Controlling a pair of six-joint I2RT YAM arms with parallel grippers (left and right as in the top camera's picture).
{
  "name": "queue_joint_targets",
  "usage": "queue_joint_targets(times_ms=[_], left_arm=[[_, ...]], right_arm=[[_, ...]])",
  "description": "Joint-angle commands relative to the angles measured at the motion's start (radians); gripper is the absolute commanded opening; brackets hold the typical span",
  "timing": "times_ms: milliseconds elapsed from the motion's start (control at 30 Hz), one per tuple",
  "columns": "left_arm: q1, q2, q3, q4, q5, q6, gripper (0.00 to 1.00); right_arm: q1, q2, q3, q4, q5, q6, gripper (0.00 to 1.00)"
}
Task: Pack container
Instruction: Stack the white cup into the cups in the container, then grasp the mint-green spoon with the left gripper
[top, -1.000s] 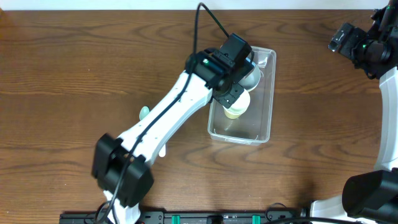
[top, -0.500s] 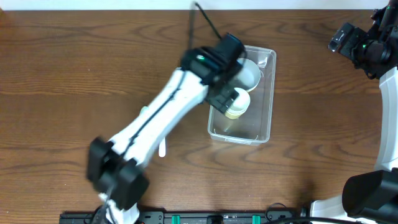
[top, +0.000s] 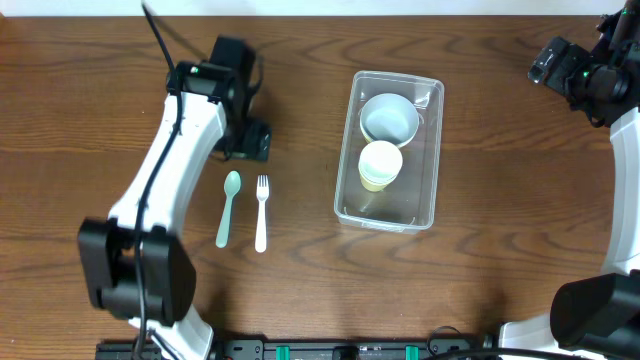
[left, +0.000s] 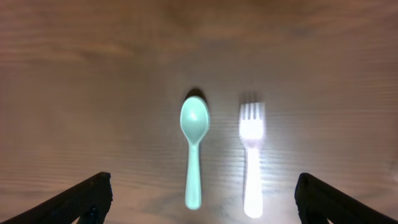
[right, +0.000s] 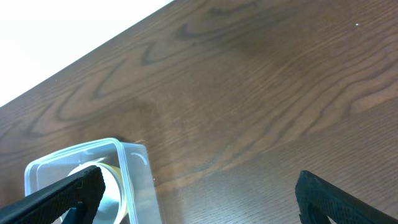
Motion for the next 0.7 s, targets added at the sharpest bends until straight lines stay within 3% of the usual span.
queue_joint_targets(times_ms=[0,233,533,667], left_arm=[[0.048,0.043,-0.109,0.036,0.069,0.047,0.94],[0.096,0.111,-0.252,0.126,0.062,0.072,0.87],[0.098,0.112,-0.388,0.216,0.063,0.072,0.86],[0.098,0.112,-0.434,0.272,0.063,0.072,0.77]], right_arm=[[-0.009,-0.001,0.0,0.0,0.003,-0.005,0.99],[-0.009,-0.001,0.0,0.0,0.003,-0.005,0.99],[-0.009,-0.001,0.0,0.0,0.003,-0.005,0.99],[-0.009,-0.001,0.0,0.0,0.003,-0.005,0.99]])
